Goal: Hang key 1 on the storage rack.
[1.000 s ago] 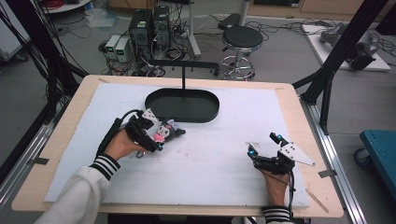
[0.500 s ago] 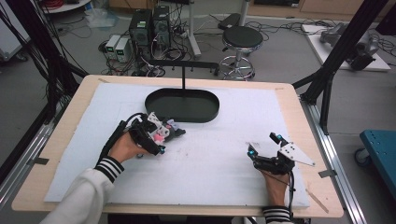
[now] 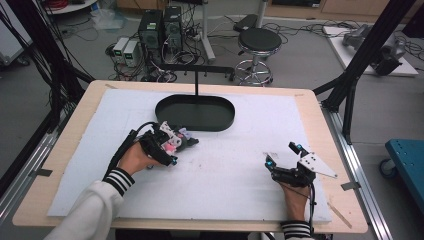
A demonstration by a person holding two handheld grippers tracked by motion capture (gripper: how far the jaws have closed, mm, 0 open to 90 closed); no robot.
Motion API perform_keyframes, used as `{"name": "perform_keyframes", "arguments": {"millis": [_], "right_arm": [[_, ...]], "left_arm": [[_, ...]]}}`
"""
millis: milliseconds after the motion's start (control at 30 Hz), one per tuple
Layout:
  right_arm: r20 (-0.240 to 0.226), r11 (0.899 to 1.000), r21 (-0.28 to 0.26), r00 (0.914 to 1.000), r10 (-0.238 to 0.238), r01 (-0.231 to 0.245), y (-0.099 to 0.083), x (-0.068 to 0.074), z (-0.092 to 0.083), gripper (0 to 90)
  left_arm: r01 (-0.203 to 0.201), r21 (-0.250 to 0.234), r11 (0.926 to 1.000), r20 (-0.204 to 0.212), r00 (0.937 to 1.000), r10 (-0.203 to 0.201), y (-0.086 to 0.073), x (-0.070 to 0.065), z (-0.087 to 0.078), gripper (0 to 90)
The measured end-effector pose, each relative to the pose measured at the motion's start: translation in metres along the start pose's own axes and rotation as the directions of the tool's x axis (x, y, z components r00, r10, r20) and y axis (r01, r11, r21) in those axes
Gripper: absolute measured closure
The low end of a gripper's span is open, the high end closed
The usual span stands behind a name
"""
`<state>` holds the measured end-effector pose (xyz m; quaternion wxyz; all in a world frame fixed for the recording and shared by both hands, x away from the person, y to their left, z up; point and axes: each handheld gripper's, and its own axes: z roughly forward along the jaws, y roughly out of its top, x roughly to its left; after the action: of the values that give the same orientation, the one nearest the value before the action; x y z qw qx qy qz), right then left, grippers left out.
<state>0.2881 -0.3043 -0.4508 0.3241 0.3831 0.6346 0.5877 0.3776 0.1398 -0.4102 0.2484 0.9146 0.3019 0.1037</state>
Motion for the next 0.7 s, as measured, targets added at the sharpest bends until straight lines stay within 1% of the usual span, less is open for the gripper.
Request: {"name": "perform_keyframes", "arguments": {"millis": [67, 100, 133, 200, 300, 333, 367, 500, 533, 600, 700], "right_arm": [[0.0, 1.0, 0.0, 1.0, 0.0, 0.0, 0.0, 0.0, 0.0, 0.7], [0.001, 1.0, 0.0, 1.0, 0.0, 0.0, 0.0, 0.0002, 0.0001, 0.7], [0.001, 1.0, 0.0, 1.0, 0.0, 0.0, 0.0, 0.0002, 0.0001, 0.7], [0.001, 1.0, 0.001, 1.0, 0.001, -0.001, 0.0, 0.0, 0.0, 0.7], [0.0, 1.0, -0.001, 1.0, 0.0, 0.0, -0.0001, 0.0, 0.0001, 0.7], [-0.001, 1.0, 0.002, 1.0, -0.001, 0.001, 0.0, 0.0, -0.0001, 0.7], [0.0, 1.0, 0.004, 1.0, 0.003, -0.003, 0.0, 0.0004, -0.0002, 0.7], [0.0, 1.0, 0.002, 1.0, 0.0, 0.0, 0.0001, 0.0001, -0.0001, 0.7], [0.0, 1.0, 0.002, 1.0, 0.0, 0.0, 0.0001, 0.0001, -0.0001, 0.7], [0.0, 1.0, 0.004, 1.0, 0.003, -0.003, 0.0001, 0.0004, -0.0002, 0.7], [0.0, 1.0, 0.002, 1.0, 0.0, 0.0, 0.0001, 0.0001, -0.0001, 0.7]], "left_arm": [[-0.006, 0.005, 1.0, 0.0, 1.0, 0.006, 0.0001, 0.0005, 0.0003, 18.5], [-0.007, 0.009, 0.9999, 0.001, 1.0, 0.007, 0.0002, 0.001, 0.0001, 24.0], [-0.007, 0.009, 0.9999, 0.001, 1.0, 0.007, 0.0002, 0.0011, 0.0002, 24.0], [-0.005, 0.008, 1.0, 0.006, 1.0, 0.005, 0.0003, 0.0011, 0.0003, 28.6], [-0.013, 0.006, 0.9999, 0.002, 0.9999, 0.013, 0.0004, 0.0011, 0.0003, 31.1], [-0.012, -0.001, 0.9999, -0.001, 0.9999, 0.012, 0.0001, 0.0008, 0.0007, 35.7], [-0.02, 0.003, 0.9998, -0.002, 0.9998, 0.02, 0.0003, 0.0009, 0.0004, 35.8], [-0.017, 0.009, 0.9998, -0.009, 0.9998, 0.017, 0.0006, 0.0003, 0.0003, 39.0], [-0.016, 0.013, 0.9998, -0.008, 0.9998, 0.016, 0.0006, 0.0004, 0.0001, 41.8], [-0.015, 0.015, 0.9998, -0.011, 0.9998, 0.015, 0.0005, 0.0005, -0.0005, 42.7], [-0.013, 0.017, 0.9998, -0.017, 0.9998, 0.013, 0.0005, 0.0003, -0.002, 47.8]]}}
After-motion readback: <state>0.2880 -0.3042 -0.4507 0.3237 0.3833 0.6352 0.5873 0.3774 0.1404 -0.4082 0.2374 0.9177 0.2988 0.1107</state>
